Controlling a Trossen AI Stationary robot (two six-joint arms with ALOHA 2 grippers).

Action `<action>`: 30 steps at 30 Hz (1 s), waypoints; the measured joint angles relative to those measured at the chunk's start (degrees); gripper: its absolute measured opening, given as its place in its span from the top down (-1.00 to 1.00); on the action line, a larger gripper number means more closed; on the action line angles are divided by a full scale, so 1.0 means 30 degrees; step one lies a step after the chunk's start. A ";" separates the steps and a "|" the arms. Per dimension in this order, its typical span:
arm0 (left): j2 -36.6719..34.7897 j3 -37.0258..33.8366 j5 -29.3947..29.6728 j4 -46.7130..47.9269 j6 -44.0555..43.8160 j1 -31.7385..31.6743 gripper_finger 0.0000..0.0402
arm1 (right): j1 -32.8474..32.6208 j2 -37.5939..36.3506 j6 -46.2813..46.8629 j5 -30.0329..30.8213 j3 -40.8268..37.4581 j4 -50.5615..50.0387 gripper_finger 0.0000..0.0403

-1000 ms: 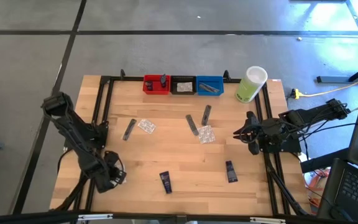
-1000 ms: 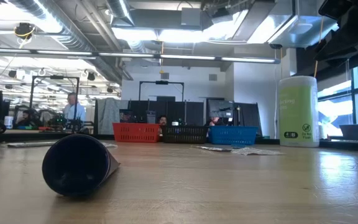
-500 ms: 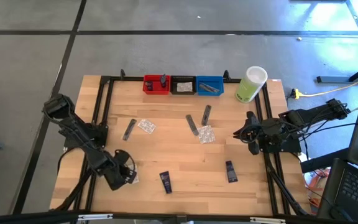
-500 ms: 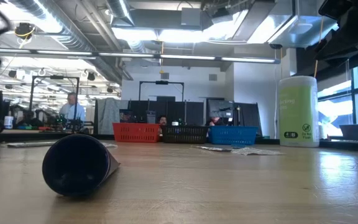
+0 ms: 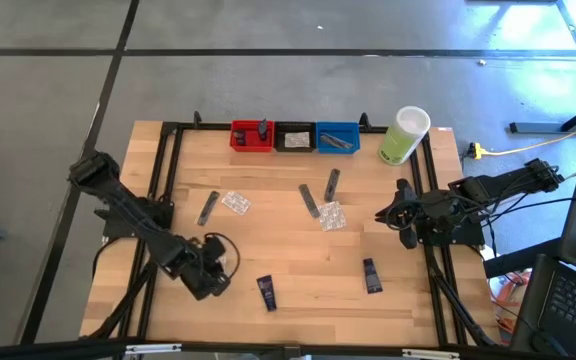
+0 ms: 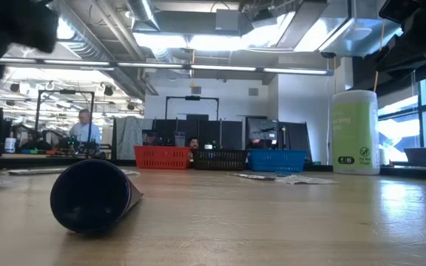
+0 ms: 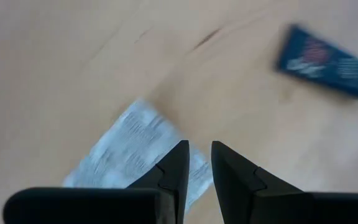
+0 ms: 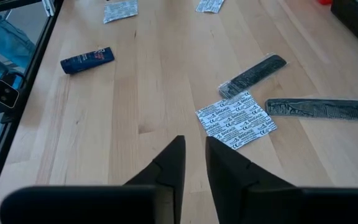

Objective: Pick & Place Travel size toiletries
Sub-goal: Put the white bandage pack into the black bin

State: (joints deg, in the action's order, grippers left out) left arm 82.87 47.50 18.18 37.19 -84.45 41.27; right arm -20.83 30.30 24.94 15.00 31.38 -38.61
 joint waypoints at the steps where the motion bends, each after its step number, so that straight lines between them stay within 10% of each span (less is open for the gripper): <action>1: 0.0000 0.0151 0.0046 -0.0274 0.1407 -0.0224 0.68 | 0.0003 0.0000 -0.0003 0.0000 0.0000 0.0000 0.65; 10: -0.0009 0.0504 -0.2387 -0.7026 1.2832 -0.2707 0.53 | -0.0004 0.0000 0.0004 0.0000 0.0000 0.0000 0.56; 19: 0.0840 0.0504 -0.5427 -0.4214 1.4163 -0.3630 0.24 | 0.0003 0.0000 0.0004 0.0002 0.0000 0.0000 0.47; 30: 0.1537 0.0504 -0.5258 -0.0593 0.6918 -0.3433 0.45 | -0.0004 0.0000 0.0002 0.0000 0.0000 0.0002 0.37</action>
State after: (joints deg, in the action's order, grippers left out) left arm 87.48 49.01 2.40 35.41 -63.69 30.97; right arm -20.84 30.30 24.94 15.00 31.38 -38.60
